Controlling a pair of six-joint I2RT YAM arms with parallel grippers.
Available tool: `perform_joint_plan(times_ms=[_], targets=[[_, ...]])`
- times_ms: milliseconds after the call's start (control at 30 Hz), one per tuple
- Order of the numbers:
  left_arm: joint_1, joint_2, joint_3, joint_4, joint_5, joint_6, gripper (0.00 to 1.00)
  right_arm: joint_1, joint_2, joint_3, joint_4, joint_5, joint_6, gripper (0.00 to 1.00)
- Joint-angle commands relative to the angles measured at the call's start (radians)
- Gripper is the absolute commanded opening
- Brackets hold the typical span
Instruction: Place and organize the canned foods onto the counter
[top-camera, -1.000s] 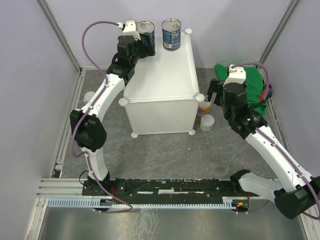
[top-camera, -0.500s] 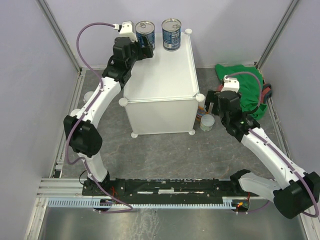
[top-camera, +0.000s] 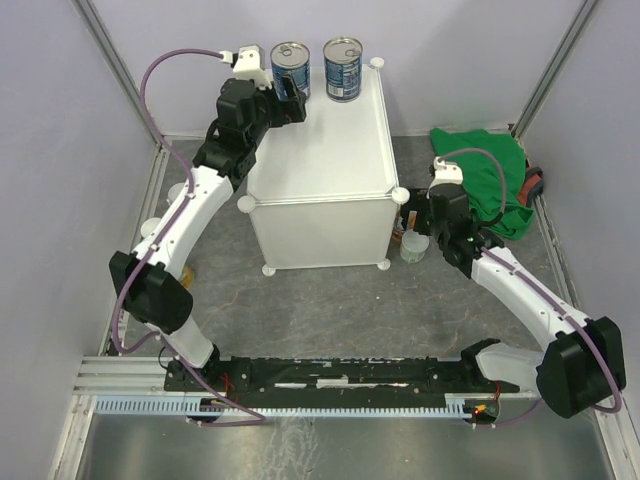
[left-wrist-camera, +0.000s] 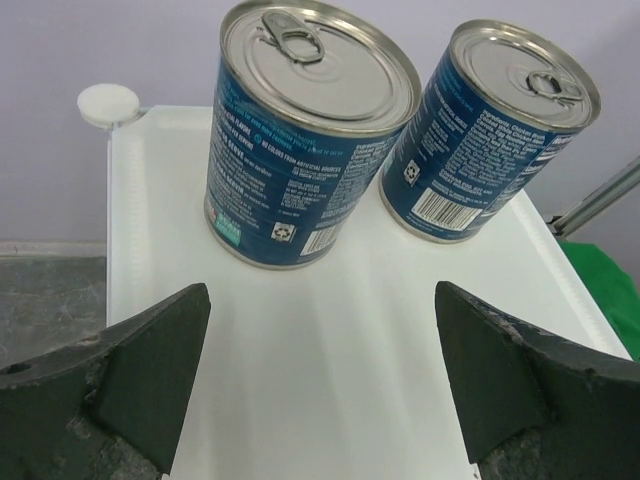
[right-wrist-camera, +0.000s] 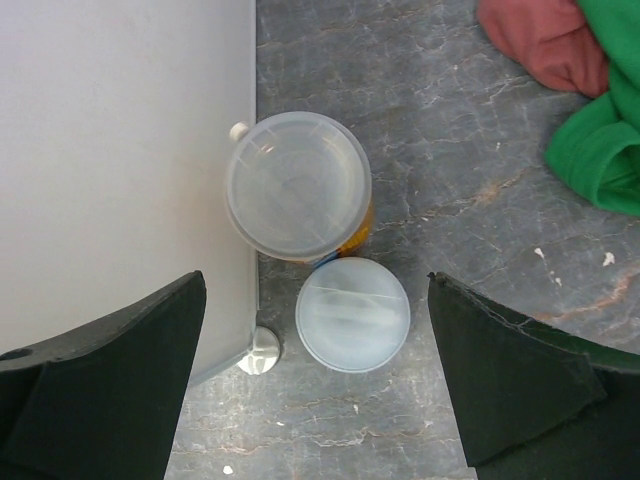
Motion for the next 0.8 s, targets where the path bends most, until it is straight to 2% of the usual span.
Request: perform_joint_plan(times_ms=[0,767], targets=[[-0.012,-0.067,-0.025,-0.002,-0.023,-0.043,0.99,-0.008,0.023,-0.004,0.103,-0.055,-0.009,0.99],[-0.034,-0.220,-0.208,-0.012,-0.081,-0.062,0.99,-0.010,0.253,0.020,0.352,-0.043,-0.054,0.98]])
